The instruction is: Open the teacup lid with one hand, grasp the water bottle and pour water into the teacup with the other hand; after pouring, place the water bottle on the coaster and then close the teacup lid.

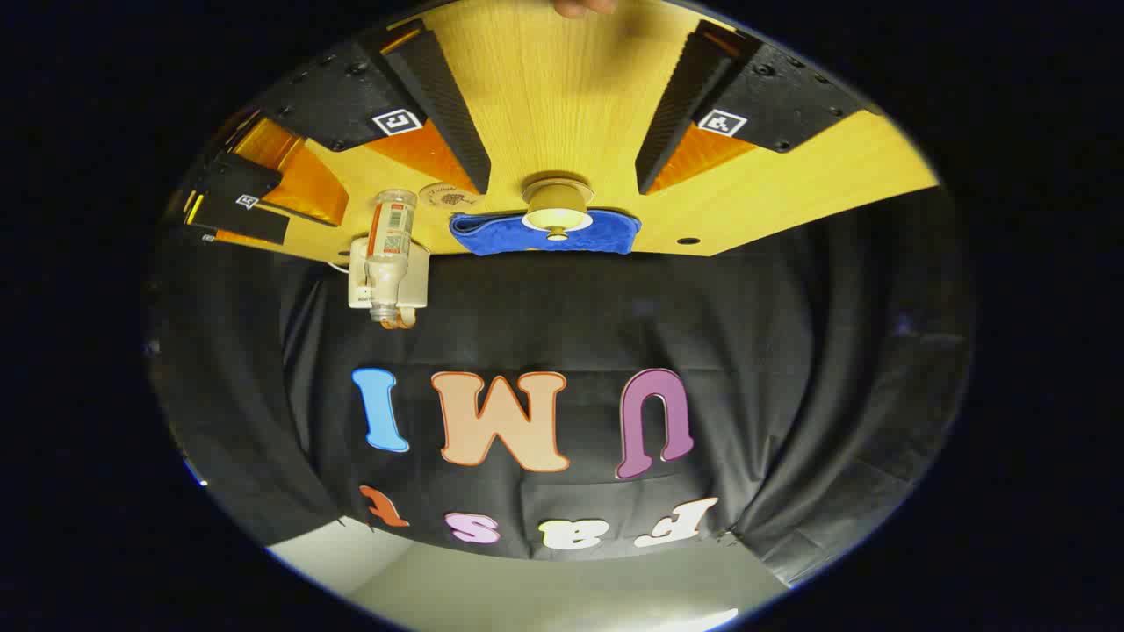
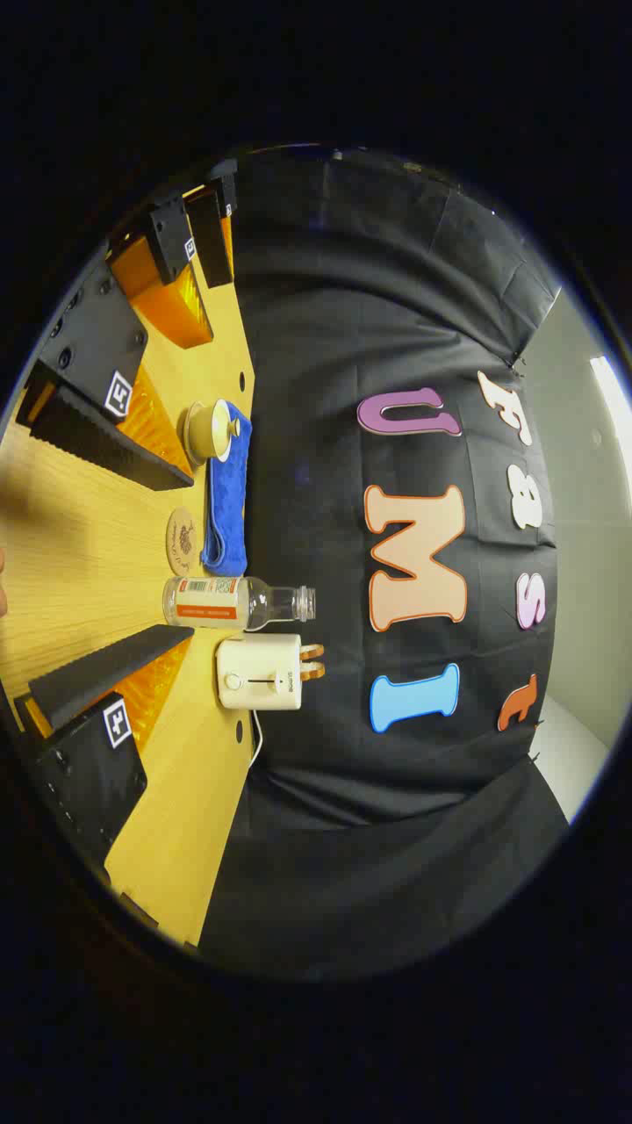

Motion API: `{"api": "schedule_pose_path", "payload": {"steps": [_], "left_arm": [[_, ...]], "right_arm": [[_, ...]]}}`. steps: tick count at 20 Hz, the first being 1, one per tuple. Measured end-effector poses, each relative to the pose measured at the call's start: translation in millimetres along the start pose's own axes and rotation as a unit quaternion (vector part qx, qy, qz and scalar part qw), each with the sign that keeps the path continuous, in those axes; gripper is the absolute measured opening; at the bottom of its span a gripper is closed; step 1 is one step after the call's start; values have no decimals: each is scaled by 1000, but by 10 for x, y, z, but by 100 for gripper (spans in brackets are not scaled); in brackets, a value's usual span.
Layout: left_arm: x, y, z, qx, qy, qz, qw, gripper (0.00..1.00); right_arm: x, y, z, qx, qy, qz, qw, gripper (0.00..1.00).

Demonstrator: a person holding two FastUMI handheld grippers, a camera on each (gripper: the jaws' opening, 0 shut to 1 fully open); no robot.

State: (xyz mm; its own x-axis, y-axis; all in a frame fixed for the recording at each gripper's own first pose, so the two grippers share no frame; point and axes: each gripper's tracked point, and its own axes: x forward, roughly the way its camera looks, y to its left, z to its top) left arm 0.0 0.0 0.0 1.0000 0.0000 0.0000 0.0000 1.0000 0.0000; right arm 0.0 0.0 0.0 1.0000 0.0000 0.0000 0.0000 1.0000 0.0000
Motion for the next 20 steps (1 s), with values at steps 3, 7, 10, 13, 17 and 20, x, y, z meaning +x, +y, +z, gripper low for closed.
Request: {"api": "schedule_pose_path", "payload": {"steps": [3,7,10,13,17,20], "left_arm": [[11,-3,5,-1,0,0,1000,98],[7,-3,6,-1,-1,0,1000,98],[7,-2,5,-1,-1,0,1000,98],[12,-5,4,-1,-1,0,1000,98],[11,-2,0,-2,-2,0,1000,98],[13,-6,-9,-2,-1,0,1000,97]], "right_arm": [[-14,46,-15,0,2,6,1000,99],[-14,42,-20,0,2,6,1000,99],[-14,41,-14,0,2,6,1000,99],[-15,35,-15,0,2,6,1000,99],[-14,34,-20,-1,2,6,1000,99],[-16,31,-15,-1,2,6,1000,99]]}}
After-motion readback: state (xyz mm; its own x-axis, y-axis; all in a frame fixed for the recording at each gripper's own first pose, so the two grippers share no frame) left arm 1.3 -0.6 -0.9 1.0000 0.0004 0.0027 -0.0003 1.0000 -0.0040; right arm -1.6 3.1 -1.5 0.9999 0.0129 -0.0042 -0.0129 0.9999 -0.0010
